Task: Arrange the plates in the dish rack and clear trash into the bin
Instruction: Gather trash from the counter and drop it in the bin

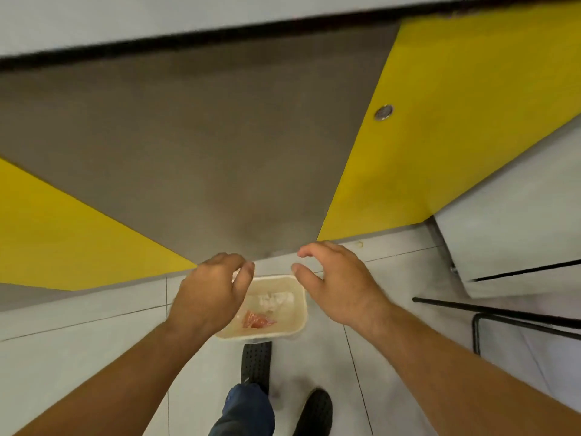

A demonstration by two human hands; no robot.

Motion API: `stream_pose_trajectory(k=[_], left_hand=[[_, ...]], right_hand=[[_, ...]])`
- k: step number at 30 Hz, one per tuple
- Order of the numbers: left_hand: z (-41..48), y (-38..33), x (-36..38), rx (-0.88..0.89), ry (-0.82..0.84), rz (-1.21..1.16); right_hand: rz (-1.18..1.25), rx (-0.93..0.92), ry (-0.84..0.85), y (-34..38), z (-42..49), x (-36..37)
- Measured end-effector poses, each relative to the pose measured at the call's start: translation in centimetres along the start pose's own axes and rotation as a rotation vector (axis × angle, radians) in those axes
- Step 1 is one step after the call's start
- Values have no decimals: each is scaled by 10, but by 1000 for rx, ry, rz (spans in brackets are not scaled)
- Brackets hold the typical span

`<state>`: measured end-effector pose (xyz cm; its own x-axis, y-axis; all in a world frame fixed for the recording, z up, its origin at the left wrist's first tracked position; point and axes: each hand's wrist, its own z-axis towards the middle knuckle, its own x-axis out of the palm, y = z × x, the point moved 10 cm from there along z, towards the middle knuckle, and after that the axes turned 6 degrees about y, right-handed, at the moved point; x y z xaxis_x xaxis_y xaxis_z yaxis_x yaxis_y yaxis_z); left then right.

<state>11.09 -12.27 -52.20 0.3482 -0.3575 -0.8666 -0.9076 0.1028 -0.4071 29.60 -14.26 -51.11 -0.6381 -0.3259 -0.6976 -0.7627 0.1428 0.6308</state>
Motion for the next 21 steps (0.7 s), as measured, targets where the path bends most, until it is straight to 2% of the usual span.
stream_pose_trajectory(k=[5,12,16,21], left_hand=[[-15,-90,-110,213,34,41],[-48,-203,-272,472,-133,60],[-50,-246,-343,524,-207,50],[-40,-282,-395,574,-234,63]], right_hand=[[-72,-98,-121,74,-45,-119],[-140,-186,-311,163,-101,-273],[-163,-209,-376,202,-119,-345],[-200,-186,-423,228,-120,-404]])
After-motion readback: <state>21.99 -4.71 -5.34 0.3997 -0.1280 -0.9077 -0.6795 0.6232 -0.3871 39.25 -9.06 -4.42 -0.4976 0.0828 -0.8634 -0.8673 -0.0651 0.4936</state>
